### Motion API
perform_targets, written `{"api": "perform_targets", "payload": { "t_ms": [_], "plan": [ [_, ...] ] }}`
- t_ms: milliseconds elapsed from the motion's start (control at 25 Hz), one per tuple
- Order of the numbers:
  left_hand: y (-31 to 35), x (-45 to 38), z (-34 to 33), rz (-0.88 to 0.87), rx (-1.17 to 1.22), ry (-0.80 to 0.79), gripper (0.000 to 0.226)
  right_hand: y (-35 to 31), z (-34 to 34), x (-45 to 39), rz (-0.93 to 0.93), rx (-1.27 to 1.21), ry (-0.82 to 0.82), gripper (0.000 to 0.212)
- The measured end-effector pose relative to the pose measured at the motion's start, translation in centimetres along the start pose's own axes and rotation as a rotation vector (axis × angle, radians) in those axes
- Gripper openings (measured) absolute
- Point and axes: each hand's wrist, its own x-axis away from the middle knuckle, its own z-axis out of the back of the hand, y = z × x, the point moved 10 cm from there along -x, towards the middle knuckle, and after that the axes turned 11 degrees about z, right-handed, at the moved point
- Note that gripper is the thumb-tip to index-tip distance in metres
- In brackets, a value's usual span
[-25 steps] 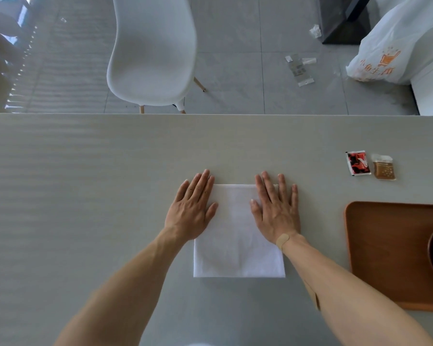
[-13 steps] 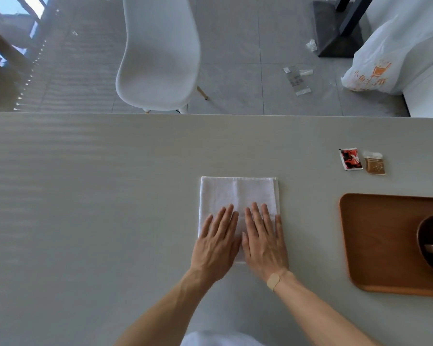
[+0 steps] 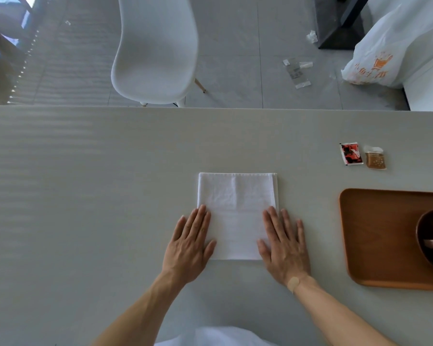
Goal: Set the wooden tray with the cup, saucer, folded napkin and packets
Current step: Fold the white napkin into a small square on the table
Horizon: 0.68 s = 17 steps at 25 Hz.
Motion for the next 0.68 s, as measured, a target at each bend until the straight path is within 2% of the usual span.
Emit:
{"api": "perform_targets", "payload": {
  "t_ms": [240, 320, 400, 440, 520, 600, 680],
  "plan": [
    [0.7, 0.0, 1.2, -0.034, 0.008, 0.032, 0.067, -0.6, 2.3, -0.8, 0.041, 0.011, 0.123, 0.066],
    [1.1, -1.3, 3.1, -0.081, 0.007, 0.056, 0.059, -0.1, 5.0, -3.1, 0.052, 0.030, 0.189, 0.043],
    [1.0, -4.3, 5.4, -0.081, 0.039, 0.033, 0.040, 0.6, 6.9, -6.1, 0.051, 0.037, 0.156, 0.023],
    [0.6, -6.3, 6.6, -0.050, 0.090, -0.007, 0.033, 1.0, 7.6, -7.7, 0.044, 0.023, 0.112, 0.021],
    [-0.2, -10.4, 8.8, 0.040, 0.170, -0.061, 0.030, 1.7, 8.2, -10.5, 0.017, -0.014, 0.004, 0.036],
    [-0.5, -13.6, 9.6, 0.117, 0.129, -0.135, 0.047, 2.0, 8.0, -12.8, -0.005, -0.039, -0.130, 0.066],
    [0.1, -15.4, 9.1, 0.132, 0.005, -0.254, 0.058, 2.1, 7.8, -14.3, -0.018, -0.031, -0.233, 0.077]
  ]
}}
